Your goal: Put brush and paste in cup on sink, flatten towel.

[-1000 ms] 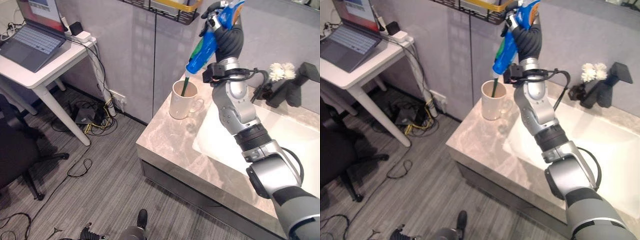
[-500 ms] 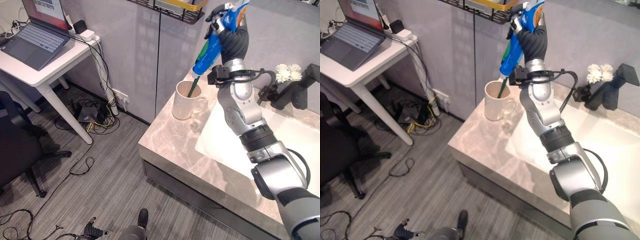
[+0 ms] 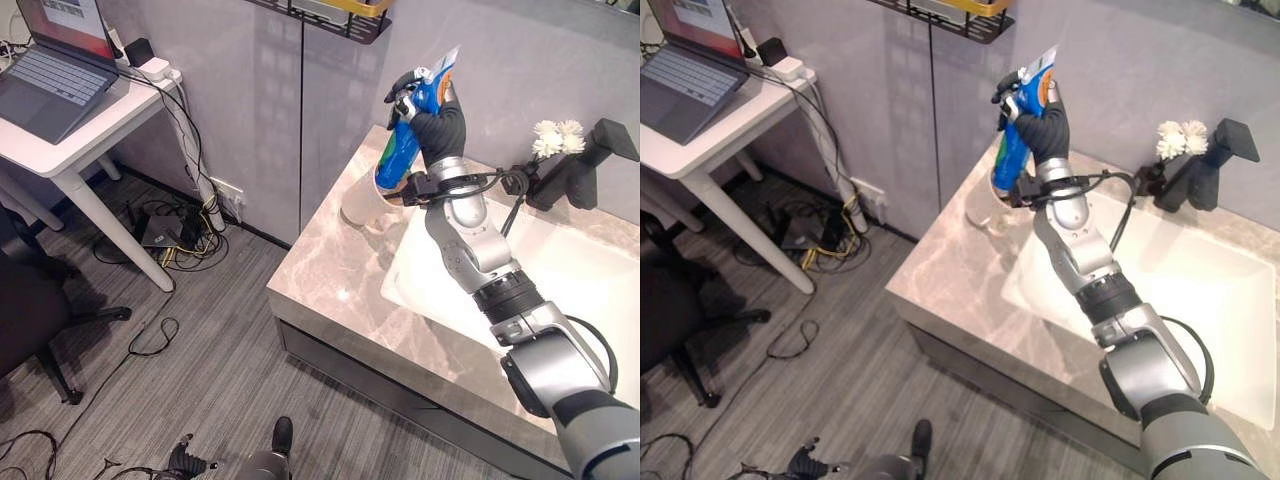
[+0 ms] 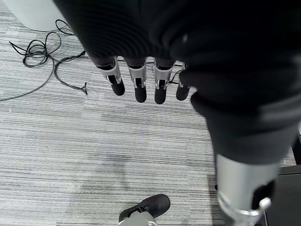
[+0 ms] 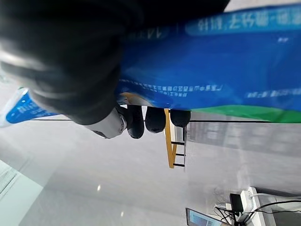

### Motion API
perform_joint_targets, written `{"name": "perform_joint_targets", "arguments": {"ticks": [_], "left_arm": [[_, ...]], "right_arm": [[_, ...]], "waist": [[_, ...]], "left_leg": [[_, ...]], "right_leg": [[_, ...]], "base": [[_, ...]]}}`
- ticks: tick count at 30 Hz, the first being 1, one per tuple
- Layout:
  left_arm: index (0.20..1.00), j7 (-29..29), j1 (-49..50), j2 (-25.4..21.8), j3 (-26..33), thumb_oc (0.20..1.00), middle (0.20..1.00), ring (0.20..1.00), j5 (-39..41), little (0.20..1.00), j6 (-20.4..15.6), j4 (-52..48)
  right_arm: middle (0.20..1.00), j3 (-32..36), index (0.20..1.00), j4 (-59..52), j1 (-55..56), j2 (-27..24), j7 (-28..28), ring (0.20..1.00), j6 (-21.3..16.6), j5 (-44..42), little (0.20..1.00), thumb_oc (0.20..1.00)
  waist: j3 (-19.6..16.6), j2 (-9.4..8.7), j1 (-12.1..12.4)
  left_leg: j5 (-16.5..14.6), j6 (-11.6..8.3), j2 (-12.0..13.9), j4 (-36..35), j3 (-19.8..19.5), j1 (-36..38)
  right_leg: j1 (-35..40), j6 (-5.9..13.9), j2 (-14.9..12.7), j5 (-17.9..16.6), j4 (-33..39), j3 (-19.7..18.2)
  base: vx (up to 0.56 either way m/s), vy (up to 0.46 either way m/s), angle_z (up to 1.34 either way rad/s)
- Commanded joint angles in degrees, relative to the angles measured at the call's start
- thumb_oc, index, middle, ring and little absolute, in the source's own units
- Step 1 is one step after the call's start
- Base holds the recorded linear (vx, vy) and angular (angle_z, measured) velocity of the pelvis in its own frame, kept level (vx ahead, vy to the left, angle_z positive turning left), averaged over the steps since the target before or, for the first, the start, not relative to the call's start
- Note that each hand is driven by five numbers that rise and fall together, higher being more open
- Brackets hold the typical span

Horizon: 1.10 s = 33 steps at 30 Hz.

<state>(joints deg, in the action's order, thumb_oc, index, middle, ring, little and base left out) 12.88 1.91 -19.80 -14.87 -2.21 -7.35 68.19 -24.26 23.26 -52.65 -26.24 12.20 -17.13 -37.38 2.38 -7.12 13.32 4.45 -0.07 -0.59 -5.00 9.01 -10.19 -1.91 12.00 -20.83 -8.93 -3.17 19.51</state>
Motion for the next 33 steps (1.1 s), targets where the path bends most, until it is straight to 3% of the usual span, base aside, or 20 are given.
{"name": "perform_joint_targets", "arguments": {"ticks": [1,14,33], "left_arm": [[1.000,1.7,-0.4,0.8,0.3,1.000,1.000,1.000,1.1,1.000,-0.6,1.8],[1.000,1.8,-0.2,0.6,0.7,1.000,1.000,1.000,1.4,1.000,-0.4,2.3],[1.000,3.2,-1.1,-1.1,-0.1,1.000,1.000,1.000,1.7,1.000,-1.5,1.7]], "right_arm": [[0.200,0.7,0.200,-4.5,-2.8,-0.5,-0.5,0.200,-2.1,0.9,0.200,0.200],[0.200,0.4,0.200,-3.9,-3.9,0.7,1.2,0.200,-1.5,4.3,0.200,0.200],[0.200,0.8,0.200,4.4,-13.3,0.8,7.6,0.200,-1.1,10.7,0.200,0.200]], "waist": [[-0.8,-1.44,1.9],[-0.8,-3.01,2.4],[0.0,-3.49,3.1]], "left_leg": [[1.6,-3.54,0.2,0.0,-3.9,-1.8],[1.7,-3.85,1.6,0.0,-3.6,-2.3],[2.1,-5.03,3.3,0.0,-2.5,-5.3]], "right_leg": [[4.9,3.00,-0.5,-21.1,-3.0,-1.8],[4.4,3.00,0.3,-21.1,-1.5,-1.8],[1.8,3.00,0.9,-21.1,1.5,-1.5]], "base": [[0.00,0.000,0.00],[-0.01,-0.001,-0.03],[-0.01,-0.004,-0.09]]}}
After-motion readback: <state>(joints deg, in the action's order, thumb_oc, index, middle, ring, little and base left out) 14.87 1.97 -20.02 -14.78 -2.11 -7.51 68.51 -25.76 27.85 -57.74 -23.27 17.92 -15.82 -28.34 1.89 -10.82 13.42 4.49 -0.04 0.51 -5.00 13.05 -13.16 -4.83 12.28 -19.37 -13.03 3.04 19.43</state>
